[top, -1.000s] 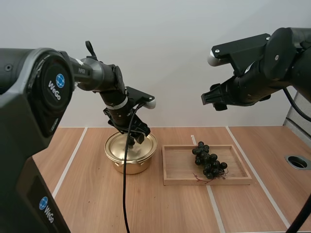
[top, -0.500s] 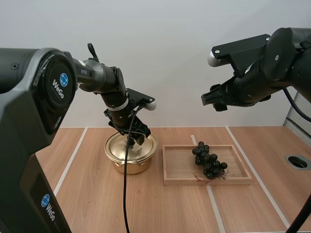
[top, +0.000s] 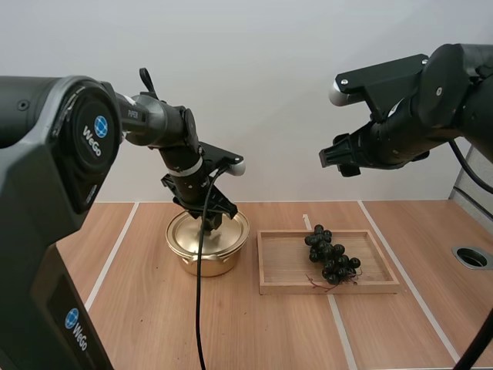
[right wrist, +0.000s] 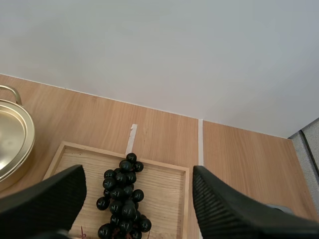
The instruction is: Open the pot, put the grape inside, and close it
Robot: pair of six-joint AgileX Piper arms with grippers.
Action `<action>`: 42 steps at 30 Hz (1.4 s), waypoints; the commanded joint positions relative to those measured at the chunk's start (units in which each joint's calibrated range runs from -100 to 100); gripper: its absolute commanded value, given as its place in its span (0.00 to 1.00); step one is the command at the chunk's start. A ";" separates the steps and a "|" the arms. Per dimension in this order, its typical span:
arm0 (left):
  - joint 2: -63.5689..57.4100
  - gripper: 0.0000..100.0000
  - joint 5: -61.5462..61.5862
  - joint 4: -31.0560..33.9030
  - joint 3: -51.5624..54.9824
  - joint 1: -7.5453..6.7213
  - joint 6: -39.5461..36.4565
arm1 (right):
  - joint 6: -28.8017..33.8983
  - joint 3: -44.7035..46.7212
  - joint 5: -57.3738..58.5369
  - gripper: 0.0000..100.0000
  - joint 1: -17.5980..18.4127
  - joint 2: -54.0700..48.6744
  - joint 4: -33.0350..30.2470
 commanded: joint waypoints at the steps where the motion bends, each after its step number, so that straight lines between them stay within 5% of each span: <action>1: 0.02 0.26 0.03 0.09 -0.22 -0.14 -0.89 | -0.44 -0.60 -0.23 1.00 0.14 -0.23 0.12; 3: 0.02 0.00 0.03 0.09 -0.22 -0.14 -0.89 | -0.44 -0.60 -0.23 1.00 0.14 -0.23 0.12; 17: -2.29 0.00 11.27 0.58 -6.91 -0.14 -1.70 | -0.44 -0.60 -0.23 1.00 0.14 -0.23 0.12; 42: -35.37 0.00 14.47 -0.40 -27.05 -0.14 -1.70 | -0.44 -0.46 19.59 1.00 0.14 14.16 0.02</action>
